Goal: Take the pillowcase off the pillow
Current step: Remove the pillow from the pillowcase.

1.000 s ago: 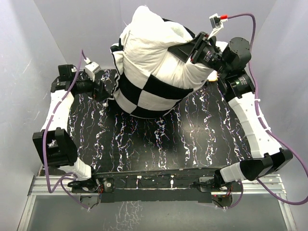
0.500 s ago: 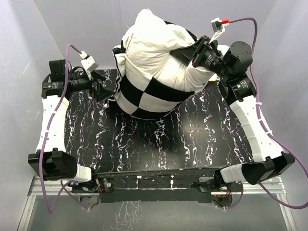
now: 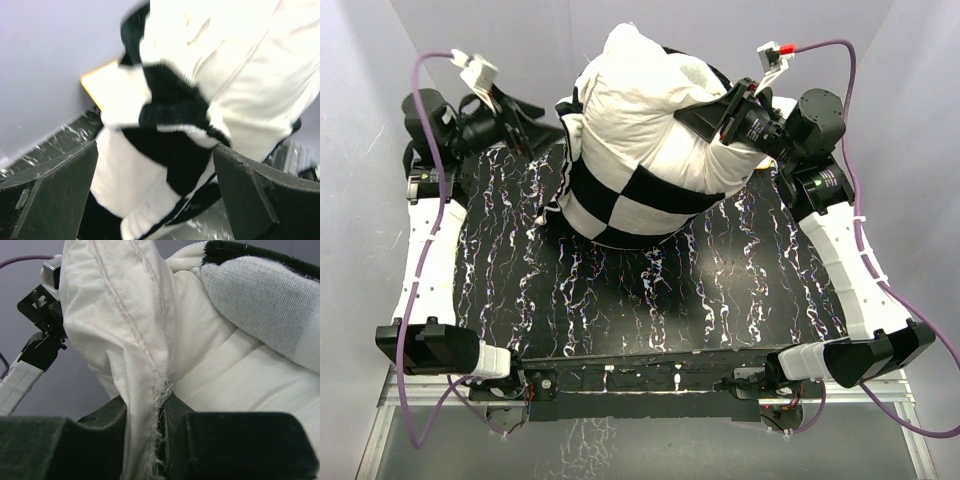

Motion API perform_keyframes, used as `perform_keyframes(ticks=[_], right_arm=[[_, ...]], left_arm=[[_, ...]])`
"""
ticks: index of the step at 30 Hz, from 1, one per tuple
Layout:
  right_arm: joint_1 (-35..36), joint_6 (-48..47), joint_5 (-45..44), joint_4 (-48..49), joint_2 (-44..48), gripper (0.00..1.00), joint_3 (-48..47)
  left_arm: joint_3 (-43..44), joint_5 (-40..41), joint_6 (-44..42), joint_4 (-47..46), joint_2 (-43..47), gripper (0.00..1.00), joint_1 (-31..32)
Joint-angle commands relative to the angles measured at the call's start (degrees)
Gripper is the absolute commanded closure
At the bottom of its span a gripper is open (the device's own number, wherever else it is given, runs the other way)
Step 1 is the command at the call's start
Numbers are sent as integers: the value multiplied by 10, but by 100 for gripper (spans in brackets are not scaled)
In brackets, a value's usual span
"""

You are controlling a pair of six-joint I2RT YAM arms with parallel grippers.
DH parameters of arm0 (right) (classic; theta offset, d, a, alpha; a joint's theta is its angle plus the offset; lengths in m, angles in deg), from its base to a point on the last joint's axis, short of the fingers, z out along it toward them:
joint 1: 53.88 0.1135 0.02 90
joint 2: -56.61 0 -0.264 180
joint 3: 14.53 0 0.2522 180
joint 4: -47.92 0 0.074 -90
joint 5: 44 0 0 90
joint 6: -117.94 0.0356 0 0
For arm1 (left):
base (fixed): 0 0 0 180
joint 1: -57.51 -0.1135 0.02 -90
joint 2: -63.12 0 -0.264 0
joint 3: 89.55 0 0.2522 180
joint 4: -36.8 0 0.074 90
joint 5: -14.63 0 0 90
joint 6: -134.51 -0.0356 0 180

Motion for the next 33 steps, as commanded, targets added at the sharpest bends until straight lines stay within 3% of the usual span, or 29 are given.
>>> perform_keyframes(ticks=[1, 7, 14, 18, 23, 25, 30, 33], right_arm=[[-4, 3, -59, 10, 16, 92, -6], [28, -3, -107, 5, 13, 92, -9], [67, -31, -143, -18, 5, 92, -23], [69, -39, -162, -26, 9, 92, -27], [69, -51, -181, -39, 9, 92, -38], [69, -51, -180, -40, 9, 92, -37], [69, -50, -185, -40, 15, 92, -33], [69, -56, -200, -41, 25, 92, -36]], left_arm=[[91, 103, 175, -76, 5, 3, 2], [132, 118, 264, -66, -44, 3, 11], [93, 151, 236, -30, -48, 6, 52], [68, 169, 211, 13, -42, 19, 54], [-34, 166, 185, 10, 10, 28, 54], [-55, 169, 174, 11, 23, 37, 54], [-79, 182, 150, 6, 23, 70, 54], [-93, 207, 124, 18, 16, 76, 54]])
